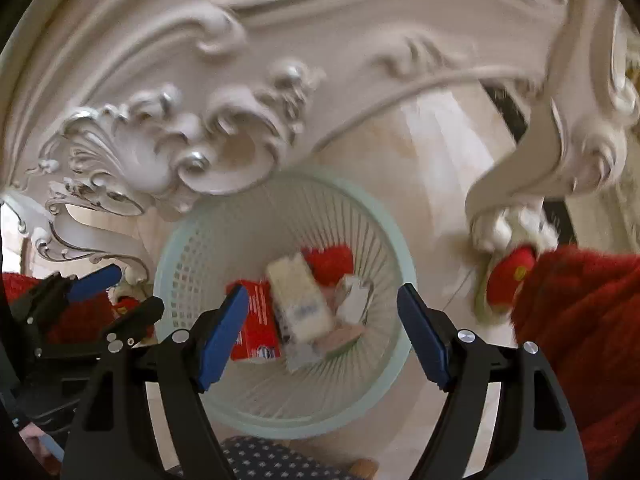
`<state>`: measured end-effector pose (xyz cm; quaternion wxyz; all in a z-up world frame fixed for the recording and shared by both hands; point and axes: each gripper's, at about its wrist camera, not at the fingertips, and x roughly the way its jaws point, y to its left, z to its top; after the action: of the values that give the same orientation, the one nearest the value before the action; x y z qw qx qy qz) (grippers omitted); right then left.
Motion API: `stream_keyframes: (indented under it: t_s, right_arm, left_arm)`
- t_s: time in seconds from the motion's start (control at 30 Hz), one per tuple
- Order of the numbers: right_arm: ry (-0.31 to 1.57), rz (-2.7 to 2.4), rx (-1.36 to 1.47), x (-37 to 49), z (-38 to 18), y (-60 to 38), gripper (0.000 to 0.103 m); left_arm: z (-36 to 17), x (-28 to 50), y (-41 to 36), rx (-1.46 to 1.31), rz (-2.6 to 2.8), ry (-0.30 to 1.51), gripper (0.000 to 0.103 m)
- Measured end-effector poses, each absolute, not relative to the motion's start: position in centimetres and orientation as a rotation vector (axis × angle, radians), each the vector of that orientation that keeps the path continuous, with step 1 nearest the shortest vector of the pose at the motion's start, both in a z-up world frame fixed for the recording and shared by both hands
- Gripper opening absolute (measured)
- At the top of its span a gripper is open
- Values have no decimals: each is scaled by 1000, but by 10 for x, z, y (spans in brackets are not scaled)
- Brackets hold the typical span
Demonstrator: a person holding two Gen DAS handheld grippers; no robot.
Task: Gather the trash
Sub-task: 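Carry both boxes to the wastebasket and open both tools to drop them, then move both open tools back up to the table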
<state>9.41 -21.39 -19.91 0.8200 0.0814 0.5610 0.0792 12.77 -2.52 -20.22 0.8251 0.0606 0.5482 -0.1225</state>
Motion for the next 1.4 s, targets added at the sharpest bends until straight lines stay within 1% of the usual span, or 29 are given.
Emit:
stream_keyframes:
  t_s: [0.7, 0.87, 1.0, 1.1, 1.17, 1.3, 1.4]
  right_arm:
    - [1174, 256, 98, 82, -199, -196, 73]
    - [1156, 259, 123, 82, -195, -201, 73]
    - [1134, 255, 150, 81, -190, -203, 73]
    - [1075, 295, 153, 72, -171, -200, 73]
    - [1005, 360, 170, 61, -145, -201, 73]
    - [833, 491, 217, 38, -82, -210, 73]
    - [731, 565, 225, 37, -40, -217, 73]
  left_arm:
    - [-215, 111, -37, 220, -333, 1149, 68]
    - [-222, 98, -37, 276, -363, 1163, 68]
    - [-217, 96, -31, 253, -368, 1164, 68]
    - [-201, 93, -28, 234, -368, 1128, 68]
    - [-182, 88, -27, 224, -386, 1084, 68]
    - [-120, 68, -16, 157, -483, 955, 68]
    - [-70, 63, 3, 64, -546, 870, 68]
